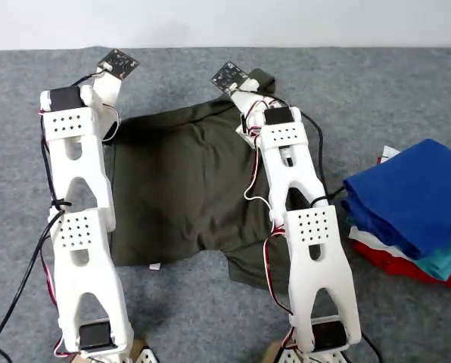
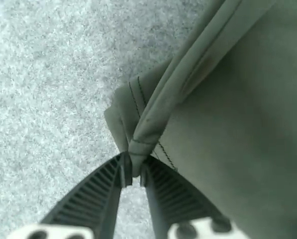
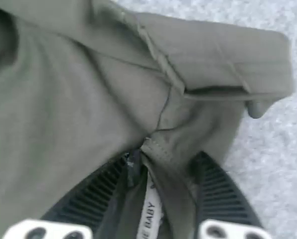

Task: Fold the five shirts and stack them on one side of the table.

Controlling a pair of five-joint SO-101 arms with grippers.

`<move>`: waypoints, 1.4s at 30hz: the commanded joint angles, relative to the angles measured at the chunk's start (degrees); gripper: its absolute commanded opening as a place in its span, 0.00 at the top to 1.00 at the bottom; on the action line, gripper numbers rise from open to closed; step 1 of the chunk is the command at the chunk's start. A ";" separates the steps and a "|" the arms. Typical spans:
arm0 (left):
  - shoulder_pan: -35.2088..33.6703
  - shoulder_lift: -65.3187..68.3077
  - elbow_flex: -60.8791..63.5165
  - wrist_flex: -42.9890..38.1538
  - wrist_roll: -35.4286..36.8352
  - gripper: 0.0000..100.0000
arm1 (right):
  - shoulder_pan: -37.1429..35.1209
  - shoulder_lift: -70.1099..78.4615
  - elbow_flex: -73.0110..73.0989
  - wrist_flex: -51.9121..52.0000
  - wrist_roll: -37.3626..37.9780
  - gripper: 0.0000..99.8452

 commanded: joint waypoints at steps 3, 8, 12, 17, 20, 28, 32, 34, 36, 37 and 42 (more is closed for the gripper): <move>0.44 -0.62 -2.07 0.53 0.53 1.00 | 3.47 -3.38 -2.37 -1.01 8.35 0.98; 0.44 -0.97 -2.15 0.53 0.53 1.00 | 6.73 -7.43 -2.37 -1.45 10.90 0.99; 0.44 -1.14 -4.00 0.97 0.44 1.00 | 9.10 -9.89 -2.37 -1.45 13.01 0.99; 0.44 -1.14 -11.47 2.81 0.62 1.00 | 10.42 -14.64 -2.29 -0.75 13.10 0.99; 0.62 -1.14 -15.08 2.81 0.62 1.00 | 10.15 -17.89 -2.29 2.86 13.10 0.99; 3.96 -8.97 -10.42 2.90 -0.53 1.00 | 9.10 -26.24 -2.29 15.52 13.10 0.99; 5.71 -17.41 2.15 2.90 -4.13 1.00 | 9.19 -28.97 -2.29 22.20 14.33 0.99; 6.15 -21.98 9.80 2.90 -6.24 1.00 | 9.19 -29.67 -2.29 26.68 16.18 0.99; 6.51 -26.46 17.71 2.90 -8.44 1.00 | 9.10 -29.93 -2.29 31.34 17.49 0.99; 6.59 -28.75 21.49 2.81 -9.58 1.00 | 9.01 -30.02 -2.29 33.10 17.93 0.99; 6.24 -38.86 38.55 2.81 -16.00 1.00 | 8.84 -32.04 -2.29 39.96 18.29 0.99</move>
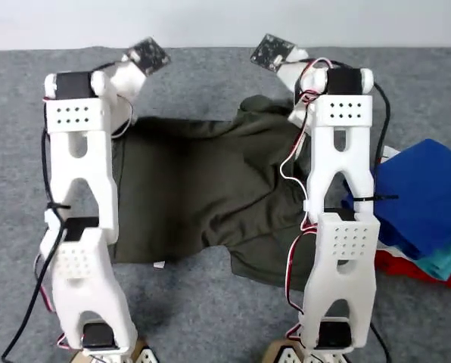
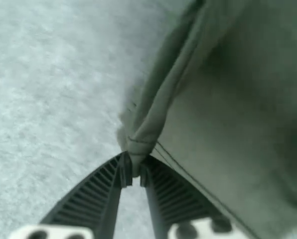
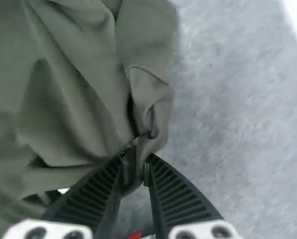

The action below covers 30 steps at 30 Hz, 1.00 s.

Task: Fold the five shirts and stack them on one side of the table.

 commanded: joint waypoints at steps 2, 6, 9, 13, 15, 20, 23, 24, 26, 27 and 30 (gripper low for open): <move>-0.53 -12.13 14.11 1.41 -6.07 1.00 | -0.84 -7.08 -2.29 6.37 0.62 0.99; -1.49 -18.11 25.89 1.32 -11.78 1.00 | -1.10 -6.90 -1.76 7.96 0.62 0.99; -2.29 -19.69 31.43 1.05 -14.07 1.00 | -1.36 -6.37 -0.70 7.87 0.44 0.97; -3.52 -19.78 32.48 0.26 -14.15 1.00 | -1.10 -6.11 -1.23 5.93 -4.66 0.87; -3.52 -19.78 32.48 0.26 -14.15 1.00 | -1.36 -6.11 -3.08 2.77 -10.02 0.83; -3.52 -19.78 32.66 -1.23 -14.07 1.00 | -4.97 -4.44 -4.40 -9.63 -14.42 0.79; -3.52 -19.69 32.75 -1.23 -14.07 1.00 | -8.13 -0.66 -4.04 -15.16 -14.42 0.79; -3.52 -19.69 32.75 -1.23 -14.07 1.00 | -8.84 1.19 -4.13 -16.84 -14.42 0.79; -3.52 -19.69 32.75 -1.23 -14.07 1.00 | -9.54 5.05 -4.31 -20.26 -14.42 0.79; -3.52 -19.69 32.75 -1.23 -14.07 1.00 | -9.54 6.99 -4.31 -22.02 -14.42 0.79; -3.52 -19.69 32.75 -1.05 -14.07 1.00 | -9.45 13.23 -4.40 -27.12 -14.33 0.79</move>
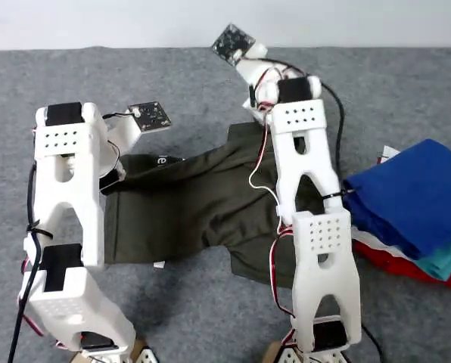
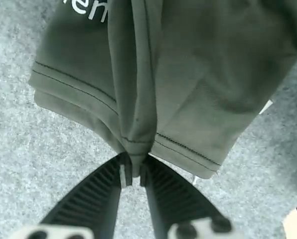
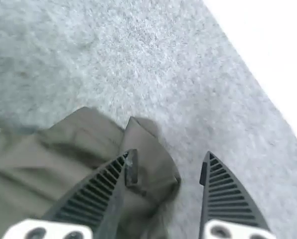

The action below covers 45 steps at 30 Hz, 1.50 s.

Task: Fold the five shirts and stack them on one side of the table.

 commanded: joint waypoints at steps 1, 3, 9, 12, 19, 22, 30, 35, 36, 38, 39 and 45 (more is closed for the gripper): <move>-0.35 -3.25 -0.13 -0.62 -0.53 1.00 | -0.04 4.62 -2.90 -6.11 -0.53 0.79; -0.35 -3.34 -0.13 -0.62 -0.53 1.00 | 0.31 7.96 -2.90 -8.92 -0.53 0.79; -0.35 -3.34 -0.13 -0.62 -0.53 1.00 | 1.19 14.46 -2.90 -13.41 -0.26 0.79; -0.35 -3.34 -0.13 -0.62 -0.53 1.00 | 1.19 15.16 -2.99 -14.29 1.67 0.88; -0.35 -3.69 -0.31 -0.62 -0.53 1.00 | 1.71 13.23 -12.04 -9.36 10.20 0.99; -0.35 -3.78 -0.48 -0.70 -0.44 1.00 | 1.89 11.65 -18.90 -6.02 10.37 0.99; -0.44 -3.78 -9.45 -0.79 9.58 1.00 | 2.51 4.00 -29.01 6.02 10.37 0.99; 0.00 -3.43 -22.20 -0.97 24.00 1.00 | 4.88 -4.79 -28.75 8.40 9.93 0.99; 0.00 -3.43 -24.75 -0.97 27.34 1.00 | 5.49 -6.64 -28.84 8.57 9.41 0.99; 0.09 -3.69 -30.37 -0.97 33.49 1.00 | 6.99 -10.95 -28.84 8.40 6.59 0.99; 0.09 -3.69 -33.54 -0.97 36.40 1.00 | 7.78 -13.32 -28.75 8.40 5.45 0.99; 0.09 -3.69 -53.67 -0.88 47.12 0.99 | 10.59 -26.86 -28.66 9.54 1.85 0.99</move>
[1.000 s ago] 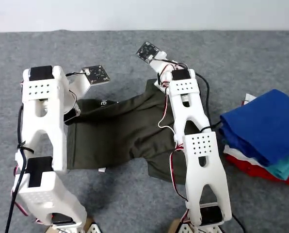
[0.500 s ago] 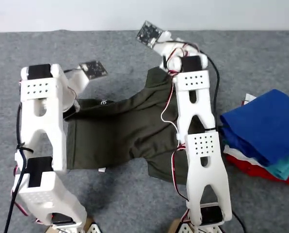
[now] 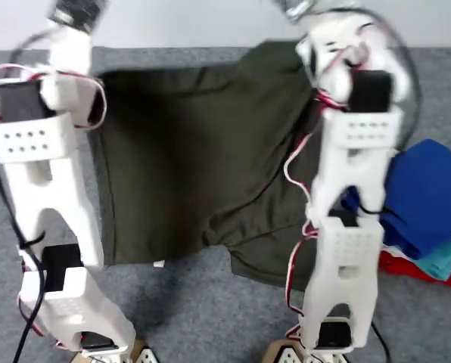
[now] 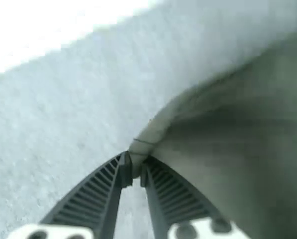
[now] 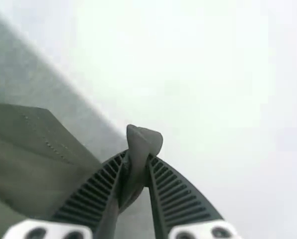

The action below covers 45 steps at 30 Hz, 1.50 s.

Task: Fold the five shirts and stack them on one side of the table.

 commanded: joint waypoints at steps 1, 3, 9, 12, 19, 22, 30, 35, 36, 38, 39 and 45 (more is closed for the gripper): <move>0.18 -3.60 -14.11 -1.23 4.57 0.99 | 1.71 -11.82 -3.08 0.84 -1.49 0.99; 0.18 -3.60 -21.41 -1.32 4.57 0.99 | 2.33 -16.40 -3.08 0.92 -1.49 0.99; -0.09 -3.69 -40.40 0.09 3.52 0.99 | 5.49 -30.37 -2.90 3.21 -1.58 0.99; -0.26 -4.40 -44.88 1.23 -0.44 0.99 | 6.99 -37.05 -2.90 6.29 -1.58 0.99; 0.18 -16.09 -36.53 1.23 -4.13 0.99 | 7.43 -48.04 -2.90 17.10 -1.14 0.99; -0.18 -20.84 -31.69 1.23 -7.30 0.99 | 7.96 -51.21 -2.90 20.53 -0.09 0.99; -0.26 -30.68 -13.32 1.23 -12.84 0.99 | 10.33 -53.05 7.30 21.05 0.00 0.99; -0.26 -32.09 6.64 1.23 -17.49 0.99 | 6.90 -53.05 29.10 19.74 -0.09 0.99; -0.26 -32.09 12.00 1.14 -18.64 0.99 | 5.49 -53.05 34.29 18.86 -0.09 0.99; -0.26 -32.09 23.16 0.88 -21.45 0.99 | 3.65 -53.05 44.66 16.04 -0.09 0.99; -0.26 -32.00 28.97 -0.35 -22.95 0.99 | 2.59 -53.05 49.76 13.76 -0.09 0.99; -1.14 -32.00 59.56 -22.86 -25.05 0.99 | 0.84 -53.05 78.51 -12.18 0.00 0.99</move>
